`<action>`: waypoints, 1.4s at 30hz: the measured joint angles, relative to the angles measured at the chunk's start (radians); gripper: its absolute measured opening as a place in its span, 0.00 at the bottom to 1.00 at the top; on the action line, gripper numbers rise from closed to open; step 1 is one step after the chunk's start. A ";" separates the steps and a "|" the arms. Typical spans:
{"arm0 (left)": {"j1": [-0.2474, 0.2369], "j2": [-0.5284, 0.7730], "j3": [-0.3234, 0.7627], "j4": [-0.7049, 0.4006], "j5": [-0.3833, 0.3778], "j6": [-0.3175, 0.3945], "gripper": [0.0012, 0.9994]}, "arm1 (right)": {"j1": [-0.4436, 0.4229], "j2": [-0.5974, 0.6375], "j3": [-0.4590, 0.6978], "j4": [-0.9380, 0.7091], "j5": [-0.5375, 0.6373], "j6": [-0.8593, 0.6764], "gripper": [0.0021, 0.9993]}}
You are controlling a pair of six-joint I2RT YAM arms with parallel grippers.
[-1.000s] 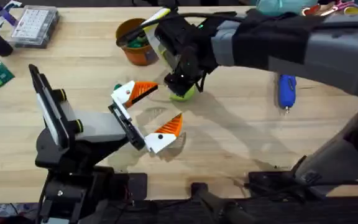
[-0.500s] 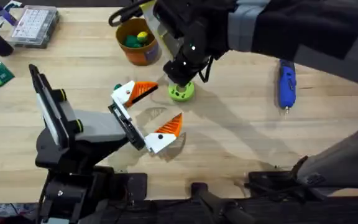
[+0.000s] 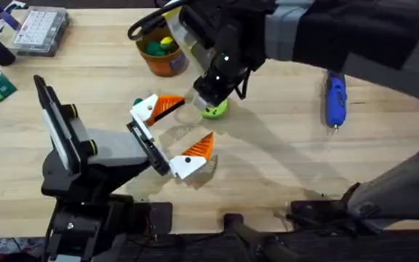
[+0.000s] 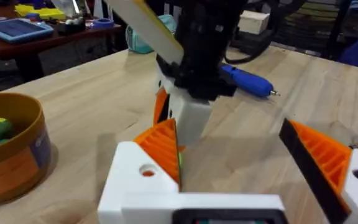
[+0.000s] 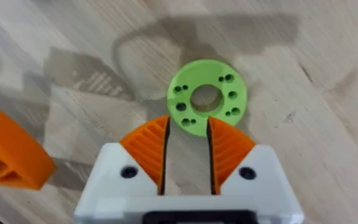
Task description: Pick up the gripper from the table and insert it into the empty holder that is missing its gripper. Then pick up a screw, insert it into the mounting hole, and use the screwdriver to tighten it. Finally, clean up the table by picking up the vegetable and placing it into the bucket.
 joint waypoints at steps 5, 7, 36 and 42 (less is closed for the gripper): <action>0.000 0.000 0.000 0.000 0.000 0.000 0.99 | 0.027 0.051 0.000 0.004 0.000 0.000 0.36; 0.000 0.000 0.000 0.000 0.000 0.000 0.99 | 0.034 0.070 0.000 0.005 0.000 0.000 0.36; 0.000 0.000 0.000 0.000 0.000 0.000 0.99 | 0.036 0.139 0.000 0.039 0.000 0.000 0.34; 0.000 0.000 0.000 0.000 0.000 0.000 0.99 | 0.036 0.145 0.000 0.041 0.005 -0.001 0.27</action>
